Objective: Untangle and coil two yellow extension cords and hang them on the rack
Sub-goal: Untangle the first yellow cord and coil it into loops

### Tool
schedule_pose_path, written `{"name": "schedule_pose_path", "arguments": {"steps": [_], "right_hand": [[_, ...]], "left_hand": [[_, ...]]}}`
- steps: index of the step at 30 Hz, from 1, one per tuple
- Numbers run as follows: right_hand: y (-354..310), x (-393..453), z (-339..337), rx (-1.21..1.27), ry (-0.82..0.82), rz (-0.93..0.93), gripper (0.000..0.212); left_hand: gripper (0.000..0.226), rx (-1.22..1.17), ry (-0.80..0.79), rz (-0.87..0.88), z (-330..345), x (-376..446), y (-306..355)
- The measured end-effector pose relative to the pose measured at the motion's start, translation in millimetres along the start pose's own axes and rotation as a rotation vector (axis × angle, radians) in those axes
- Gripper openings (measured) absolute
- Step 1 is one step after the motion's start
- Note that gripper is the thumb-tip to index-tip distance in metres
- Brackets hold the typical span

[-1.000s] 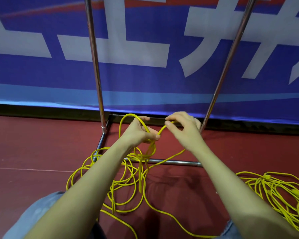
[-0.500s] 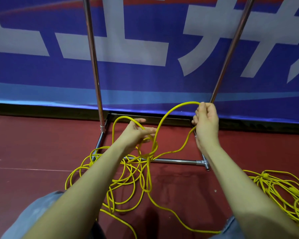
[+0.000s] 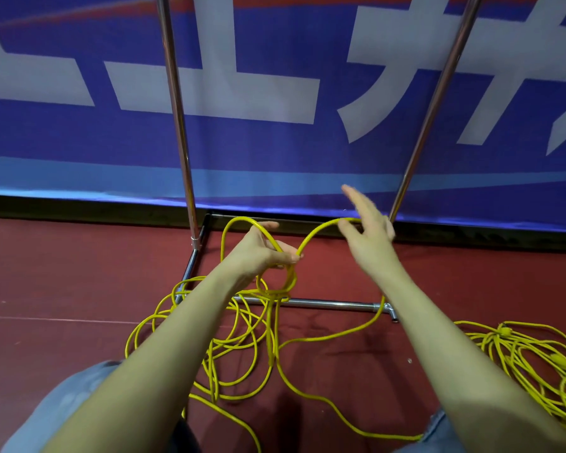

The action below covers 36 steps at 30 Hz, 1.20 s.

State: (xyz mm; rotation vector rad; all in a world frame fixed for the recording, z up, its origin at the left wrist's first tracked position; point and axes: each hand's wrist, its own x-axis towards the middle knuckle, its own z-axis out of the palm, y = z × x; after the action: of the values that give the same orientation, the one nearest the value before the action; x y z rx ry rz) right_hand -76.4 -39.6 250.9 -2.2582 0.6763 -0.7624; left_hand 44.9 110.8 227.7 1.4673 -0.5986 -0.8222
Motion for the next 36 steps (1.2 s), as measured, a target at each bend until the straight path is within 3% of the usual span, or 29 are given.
{"name": "schedule_pose_path", "arguments": {"steps": [3, 6, 9, 12, 15, 21, 24, 28, 36], "right_hand": [[-7.9, -5.3, 10.0, -0.097, -0.189, -0.101, 0.029], [-1.5, -5.3, 15.8, -0.151, -0.244, -0.109, 0.015], [-3.4, -4.7, 12.7, 0.083, -0.248, -0.059, 0.016], [-9.5, -3.5, 8.2, 0.306, -0.107, -0.012, 0.025], [-19.3, 1.3, 2.6, 0.522, 0.062, 0.057, 0.026], [-21.4, 4.7, -8.7, 0.848, 0.34, 0.193, 0.031], [-17.7, 6.9, -9.6, 0.825, 0.382, 0.225, 0.03], [-17.1, 5.4, -5.0, 0.748, 0.365, 0.231, 0.029], [1.8, 7.8, 1.2, 0.556, 0.324, 0.243, 0.027]], "left_hand": [[0.067, -0.022, -0.001, 0.014, 4.0, -1.0, 4.9], [0.062, -0.042, 0.044, 0.03, 3.3, -0.1, 7.4], [0.054, -0.126, 0.102, 0.039, -4.2, 1.5, 6.0], [0.039, -0.217, 0.098, 0.015, -11.1, 3.4, 4.1], [0.028, -0.144, 0.055, -0.016, -11.4, 3.7, -3.9], [0.012, -0.108, 0.151, -0.037, -14.9, 6.6, -15.4], [0.01, -0.13, 0.027, -0.076, -9.2, 2.5, -9.1], [0.014, 0.069, -0.155, -0.092, -1.7, -4.9, -8.5], [0.015, 0.205, -0.098, -0.008, 1.1, -6.8, 0.0]]}}
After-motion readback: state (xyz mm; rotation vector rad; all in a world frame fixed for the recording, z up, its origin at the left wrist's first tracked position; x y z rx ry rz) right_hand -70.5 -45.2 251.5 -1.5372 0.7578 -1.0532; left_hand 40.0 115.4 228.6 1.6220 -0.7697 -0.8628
